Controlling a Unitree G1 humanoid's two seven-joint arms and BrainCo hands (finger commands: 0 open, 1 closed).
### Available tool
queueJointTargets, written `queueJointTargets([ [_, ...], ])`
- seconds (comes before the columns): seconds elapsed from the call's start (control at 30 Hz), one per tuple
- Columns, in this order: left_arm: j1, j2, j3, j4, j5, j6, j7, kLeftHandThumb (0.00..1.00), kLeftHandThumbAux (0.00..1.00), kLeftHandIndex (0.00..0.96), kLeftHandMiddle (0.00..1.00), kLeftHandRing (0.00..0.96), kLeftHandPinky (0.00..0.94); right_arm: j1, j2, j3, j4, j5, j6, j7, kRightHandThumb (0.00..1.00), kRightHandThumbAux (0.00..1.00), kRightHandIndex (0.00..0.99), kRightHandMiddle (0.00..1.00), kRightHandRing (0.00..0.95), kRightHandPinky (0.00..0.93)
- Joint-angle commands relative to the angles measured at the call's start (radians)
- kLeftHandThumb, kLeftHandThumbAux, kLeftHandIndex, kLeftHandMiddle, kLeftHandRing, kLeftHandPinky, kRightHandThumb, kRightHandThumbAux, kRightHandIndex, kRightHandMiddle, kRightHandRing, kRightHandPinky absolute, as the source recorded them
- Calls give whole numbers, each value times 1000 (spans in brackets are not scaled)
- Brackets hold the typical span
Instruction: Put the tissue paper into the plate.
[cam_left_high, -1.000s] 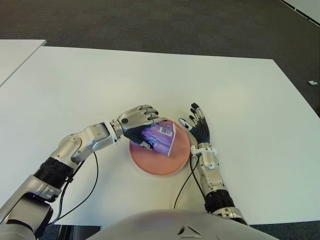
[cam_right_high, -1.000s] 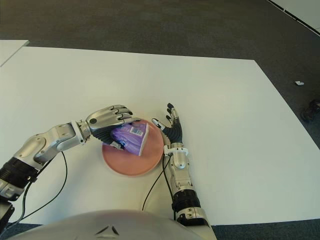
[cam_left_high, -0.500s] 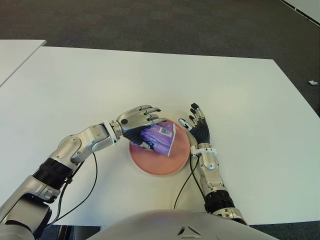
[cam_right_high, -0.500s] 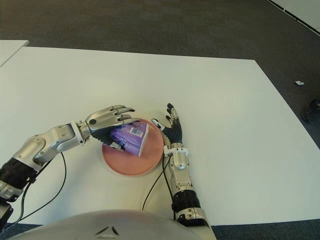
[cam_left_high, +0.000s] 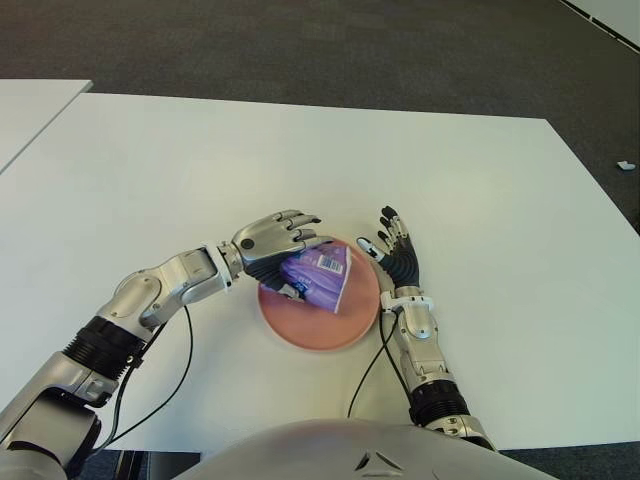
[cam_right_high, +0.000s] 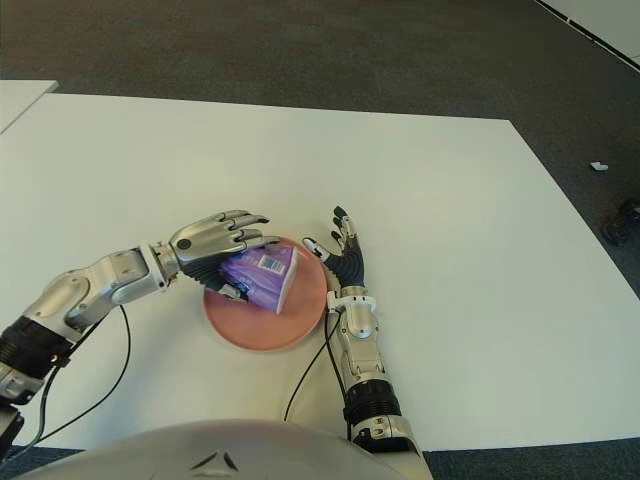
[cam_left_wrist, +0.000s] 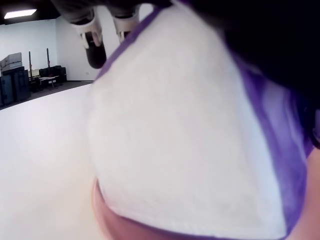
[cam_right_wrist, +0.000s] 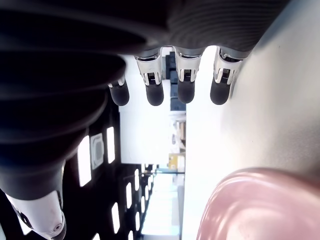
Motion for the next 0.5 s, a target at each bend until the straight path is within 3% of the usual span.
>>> queueJointTargets([
  [0.03, 23, 30, 17, -14, -5, 8, -19, 1, 342, 0, 0, 0, 0, 50, 3, 1, 52, 10, 45, 7, 66, 684, 0, 0, 0, 0],
  [0.3, 29, 67, 76, -77, -68, 16, -65, 0, 357, 0, 0, 0, 0, 49, 3, 1, 51, 10, 52, 10, 66, 691, 0, 0, 0, 0],
  [0.5, 40, 129, 177, -181, -190, 24, -152, 0, 375, 0, 0, 0, 0, 52, 4, 3, 47, 7, 55, 10, 54, 702, 0, 0, 0, 0],
])
